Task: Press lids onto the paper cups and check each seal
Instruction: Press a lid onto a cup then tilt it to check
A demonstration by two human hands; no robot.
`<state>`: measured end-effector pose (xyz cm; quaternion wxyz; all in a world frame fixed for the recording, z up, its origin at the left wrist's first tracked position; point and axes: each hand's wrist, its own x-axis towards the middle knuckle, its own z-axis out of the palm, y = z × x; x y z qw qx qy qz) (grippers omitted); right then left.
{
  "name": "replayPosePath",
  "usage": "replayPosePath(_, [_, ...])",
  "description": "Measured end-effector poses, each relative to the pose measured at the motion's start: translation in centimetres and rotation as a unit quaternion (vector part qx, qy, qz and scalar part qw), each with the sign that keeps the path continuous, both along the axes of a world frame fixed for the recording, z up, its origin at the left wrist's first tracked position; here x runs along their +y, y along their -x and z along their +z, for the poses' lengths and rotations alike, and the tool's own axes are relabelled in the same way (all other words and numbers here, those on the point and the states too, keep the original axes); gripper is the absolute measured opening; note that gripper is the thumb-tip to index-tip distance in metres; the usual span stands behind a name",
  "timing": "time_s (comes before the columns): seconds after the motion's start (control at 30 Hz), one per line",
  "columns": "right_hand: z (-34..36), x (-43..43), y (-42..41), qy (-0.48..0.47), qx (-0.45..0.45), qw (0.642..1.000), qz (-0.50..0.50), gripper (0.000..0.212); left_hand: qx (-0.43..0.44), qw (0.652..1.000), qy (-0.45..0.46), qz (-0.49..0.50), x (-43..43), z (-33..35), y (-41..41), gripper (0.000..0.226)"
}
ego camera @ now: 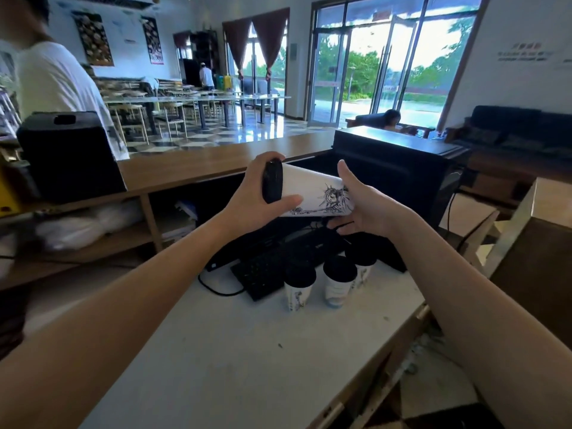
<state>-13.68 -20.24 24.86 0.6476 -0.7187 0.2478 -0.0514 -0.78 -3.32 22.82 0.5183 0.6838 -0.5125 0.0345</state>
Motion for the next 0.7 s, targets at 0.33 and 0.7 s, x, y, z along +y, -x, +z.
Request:
replayPosePath(0.33, [-2.4, 0.3, 0.3, -0.073, -0.194, 0.978, -0.033, 0.026, 0.296, 0.941, -0.077, -0.142, 1.0, 0.8, -2.1, 0.068])
replayPosePath(0.7, [-4.0, -0.8, 1.5, -0.031, -0.201, 0.979, 0.0, 0.038, 0.446, 0.887, -0.09, -0.081, -1.9, 0.0, -0.9, 0.033])
